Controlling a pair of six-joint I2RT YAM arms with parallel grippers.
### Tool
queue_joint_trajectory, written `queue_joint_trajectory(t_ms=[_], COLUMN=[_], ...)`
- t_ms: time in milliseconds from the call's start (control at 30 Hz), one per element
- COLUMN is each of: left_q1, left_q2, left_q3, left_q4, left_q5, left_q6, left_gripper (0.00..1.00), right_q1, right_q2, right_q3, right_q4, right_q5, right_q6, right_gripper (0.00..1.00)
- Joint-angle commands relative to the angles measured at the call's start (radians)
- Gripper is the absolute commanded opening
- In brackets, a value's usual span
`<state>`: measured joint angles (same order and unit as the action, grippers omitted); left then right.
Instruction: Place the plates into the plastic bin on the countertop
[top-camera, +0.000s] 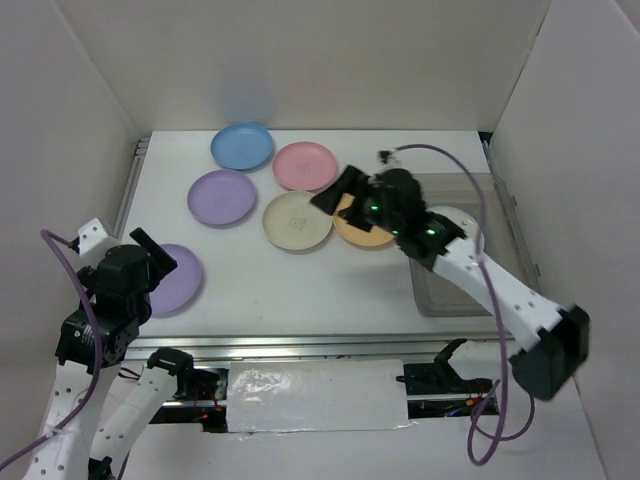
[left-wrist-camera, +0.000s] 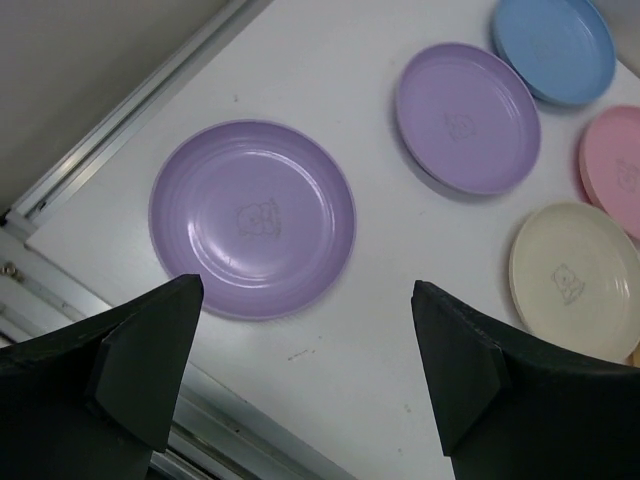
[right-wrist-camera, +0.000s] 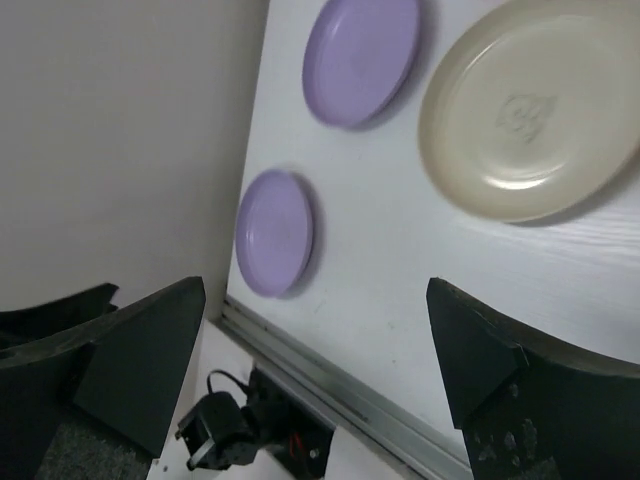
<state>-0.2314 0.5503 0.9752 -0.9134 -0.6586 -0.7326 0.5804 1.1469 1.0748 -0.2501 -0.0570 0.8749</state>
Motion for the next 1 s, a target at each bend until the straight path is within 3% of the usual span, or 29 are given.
queue_joint_trajectory(t_ms=[0, 167, 433, 767, 867, 967], left_q1=[0.009, 0.041, 0.05, 0.058, 0.058, 0.058], left_q2=[0.019, -0.051, -0.087, -0.084, -0.089, -0.098], left_q3=[0.063, 0.065, 0.048, 0.04, 0.04, 0.037], left_q4=[-0.111, -0.153, -0.114, -0.084, -0.082, -0.078], left_q5=[-0.174, -0.237, -0.204, -0.177, -0.174, -0.17], left_q6=[-0.163, -0.219, -0.176, -0.145, -0.142, -0.139], left_gripper=[0.99, 0.99, 0.99, 0.99, 0.99, 0.99], right_q1=[0.188, 0.353, 0.418, 0.417, 0.411, 0.411], right_q2=[0.258, 0.737, 1.198, 1.444, 1.484, 1.489], right_q3=[0.166, 0.561, 0.98, 1.211, 1.261, 1.274], right_q4=[0.055, -0.006, -0.035, -0.118, -0.167, -0.196], right_q5=[0.051, 0.031, -0.101, -0.172, -0.176, -0.187], right_q6=[-0.005, 0.021, 0.088, 0.115, 0.116, 0.104], right_gripper=[1.0, 0.99, 0.97, 0.93, 0.84, 0.66])
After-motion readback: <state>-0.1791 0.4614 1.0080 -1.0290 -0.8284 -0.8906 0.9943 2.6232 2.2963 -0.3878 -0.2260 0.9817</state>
